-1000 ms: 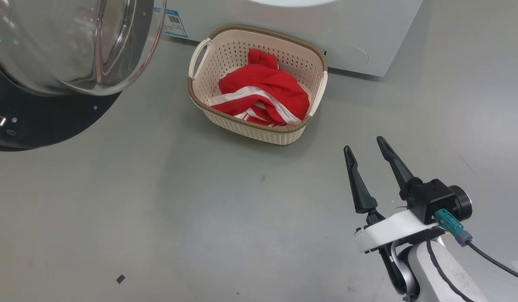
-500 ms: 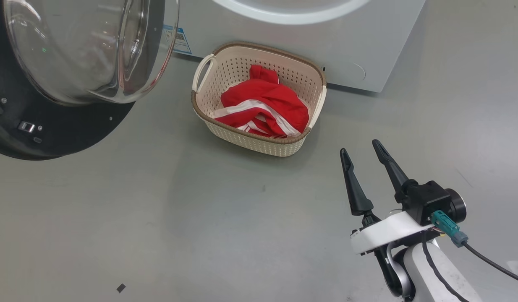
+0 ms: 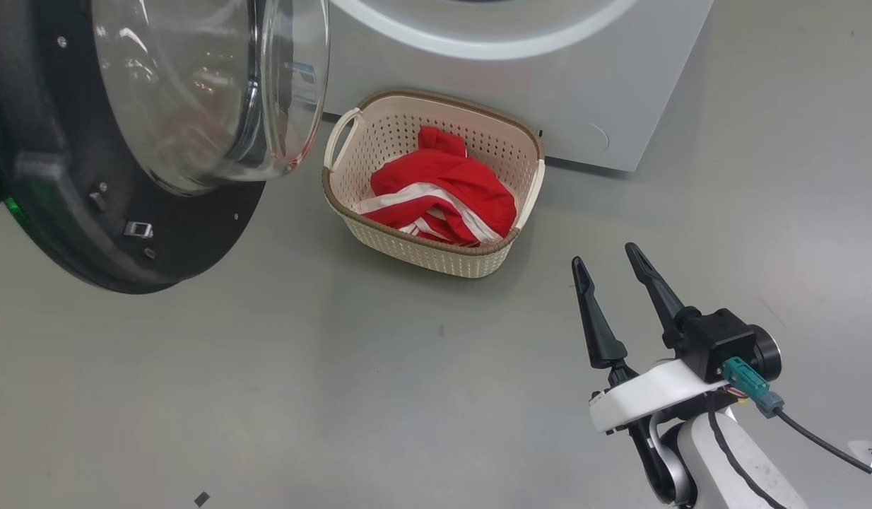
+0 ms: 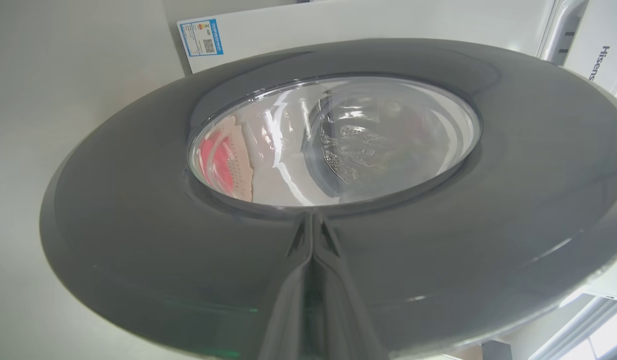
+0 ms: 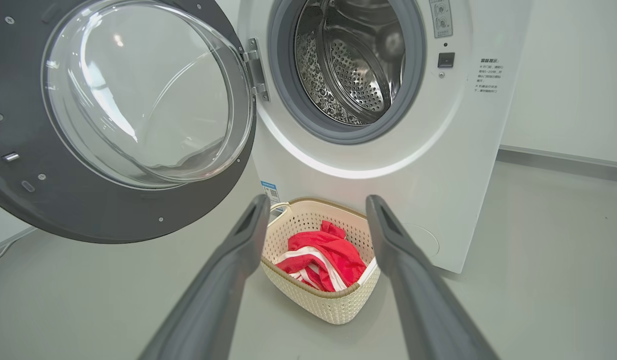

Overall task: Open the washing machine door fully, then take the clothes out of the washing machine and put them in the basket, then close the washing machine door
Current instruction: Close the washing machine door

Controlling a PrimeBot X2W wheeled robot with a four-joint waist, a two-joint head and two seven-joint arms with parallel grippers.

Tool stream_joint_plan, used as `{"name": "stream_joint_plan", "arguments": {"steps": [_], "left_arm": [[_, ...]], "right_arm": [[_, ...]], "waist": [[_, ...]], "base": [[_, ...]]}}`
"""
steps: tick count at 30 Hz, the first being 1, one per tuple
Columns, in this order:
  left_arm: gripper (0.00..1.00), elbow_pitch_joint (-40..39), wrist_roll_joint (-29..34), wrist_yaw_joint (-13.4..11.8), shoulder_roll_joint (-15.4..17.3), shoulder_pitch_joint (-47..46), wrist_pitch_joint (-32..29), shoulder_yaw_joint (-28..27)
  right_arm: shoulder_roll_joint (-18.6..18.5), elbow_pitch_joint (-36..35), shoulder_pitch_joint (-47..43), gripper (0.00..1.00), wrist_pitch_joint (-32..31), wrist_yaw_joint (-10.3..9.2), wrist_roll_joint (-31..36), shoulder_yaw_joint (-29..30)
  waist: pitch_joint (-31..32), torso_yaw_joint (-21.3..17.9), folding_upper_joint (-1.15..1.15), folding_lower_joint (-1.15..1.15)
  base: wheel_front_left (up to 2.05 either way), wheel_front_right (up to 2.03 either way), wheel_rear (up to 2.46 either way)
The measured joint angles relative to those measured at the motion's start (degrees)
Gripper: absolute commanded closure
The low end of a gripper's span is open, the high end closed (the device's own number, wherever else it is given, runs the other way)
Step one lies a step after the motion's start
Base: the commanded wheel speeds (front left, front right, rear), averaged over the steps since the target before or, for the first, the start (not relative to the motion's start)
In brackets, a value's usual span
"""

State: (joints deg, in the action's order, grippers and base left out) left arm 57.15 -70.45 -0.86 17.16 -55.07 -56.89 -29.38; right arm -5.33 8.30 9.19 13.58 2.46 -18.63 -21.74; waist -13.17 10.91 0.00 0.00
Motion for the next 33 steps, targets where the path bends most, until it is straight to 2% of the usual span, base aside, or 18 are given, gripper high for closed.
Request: {"name": "stream_joint_plan", "arguments": {"steps": [10, 14, 23, 33], "left_arm": [[1.0, -0.5, -2.5, 3.9, -2.7, 3.5, -7.4, 0.9], [1.0, -1.0, -2.8, 5.2, -5.2, 4.6, -9.2, 1.4], [1.0, -3.3, -3.2, 6.5, -9.2, 7.9, -10.9, 2.3], [1.0, -6.3, -3.3, 7.2, -10.9, 11.8, -9.8, 2.1]], "right_arm": [[0.4, 0.8, -0.9, 0.0, 0.3, -0.01, -0.6, 0.2], [0.5, 1.1, -2.0, 0.0, 0.4, -0.01, -0.6, 0.2], [0.8, 1.2, -2.6, 0.0, 0.4, 0.0, -0.6, -0.5], [1.1, 1.3, -3.1, 0.0, 0.4, 0.08, -1.2, -1.4]], "waist": [[3.0, -0.1, 0.0, 0.0], [4.1, 0.1, 0.0, 0.0], [6.1, 0.7, 0.0, 0.0], [7.3, 0.2, 0.0, 0.0]], "base": [[0.0, 0.0, 0.0], [0.0, 0.0, 0.0], [0.0, 0.0, 0.0], [0.0, 0.0, 0.0]]}}
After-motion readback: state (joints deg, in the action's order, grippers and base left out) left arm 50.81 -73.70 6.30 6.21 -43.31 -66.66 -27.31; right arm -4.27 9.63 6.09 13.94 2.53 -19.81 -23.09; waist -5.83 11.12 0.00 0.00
